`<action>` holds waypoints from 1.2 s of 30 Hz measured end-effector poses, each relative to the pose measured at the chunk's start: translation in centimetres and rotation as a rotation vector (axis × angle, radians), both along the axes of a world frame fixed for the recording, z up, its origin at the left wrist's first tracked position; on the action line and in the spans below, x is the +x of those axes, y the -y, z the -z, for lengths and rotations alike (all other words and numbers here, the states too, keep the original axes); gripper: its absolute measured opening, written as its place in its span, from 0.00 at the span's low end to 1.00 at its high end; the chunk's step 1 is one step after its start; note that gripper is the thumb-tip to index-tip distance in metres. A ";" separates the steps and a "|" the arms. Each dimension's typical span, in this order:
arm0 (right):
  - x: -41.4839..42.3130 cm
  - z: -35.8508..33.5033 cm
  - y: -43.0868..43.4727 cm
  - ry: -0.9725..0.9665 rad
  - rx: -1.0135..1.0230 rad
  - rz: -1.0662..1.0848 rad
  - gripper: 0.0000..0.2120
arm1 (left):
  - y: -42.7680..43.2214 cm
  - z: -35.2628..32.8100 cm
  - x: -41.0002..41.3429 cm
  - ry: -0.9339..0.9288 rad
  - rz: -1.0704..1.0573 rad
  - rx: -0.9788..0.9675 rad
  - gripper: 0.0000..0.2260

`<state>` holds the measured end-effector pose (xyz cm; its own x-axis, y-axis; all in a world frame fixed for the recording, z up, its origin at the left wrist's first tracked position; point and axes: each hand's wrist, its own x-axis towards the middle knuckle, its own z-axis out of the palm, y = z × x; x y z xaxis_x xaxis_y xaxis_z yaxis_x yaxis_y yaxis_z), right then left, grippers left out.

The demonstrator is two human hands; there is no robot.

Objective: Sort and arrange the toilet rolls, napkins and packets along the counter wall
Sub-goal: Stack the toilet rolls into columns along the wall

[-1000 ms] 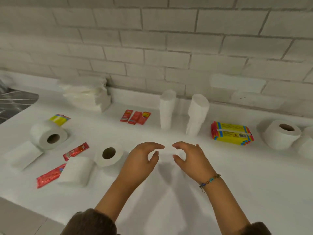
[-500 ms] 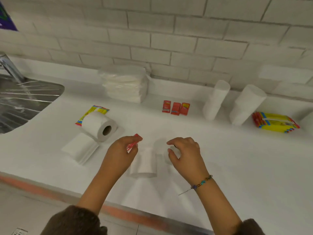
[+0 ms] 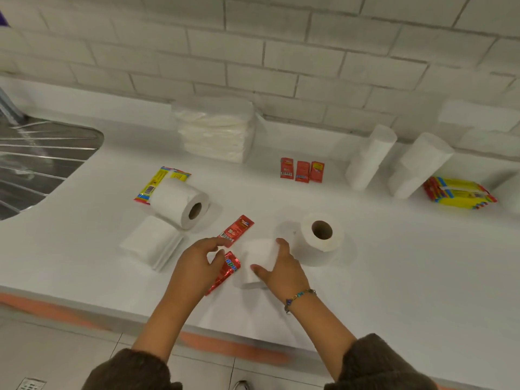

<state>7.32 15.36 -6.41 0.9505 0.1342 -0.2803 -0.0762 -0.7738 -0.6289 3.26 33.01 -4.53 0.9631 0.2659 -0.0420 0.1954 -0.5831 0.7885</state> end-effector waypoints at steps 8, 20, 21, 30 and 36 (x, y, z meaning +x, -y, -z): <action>0.9 -1.2 -1.1 0.024 0.277 0.089 0.38 | -3.7 -0.2 3.1 0.171 0.011 0.154 0.13; 2.6 -7.5 2.3 0.361 0.442 0.284 0.31 | -9.0 0.9 11.0 -0.157 -0.077 0.541 0.31; 2.6 -7.6 2.5 0.380 0.424 0.288 0.30 | -8.9 1.0 11.0 -0.159 -0.075 0.541 0.30; 2.2 -8.3 4.5 0.369 0.493 0.343 0.34 | -9.1 0.1 11.7 -0.015 -0.189 0.421 0.21; 1.7 -9.7 7.4 0.468 0.578 0.408 0.35 | -6.7 -3.8 11.8 0.154 -0.202 0.259 0.14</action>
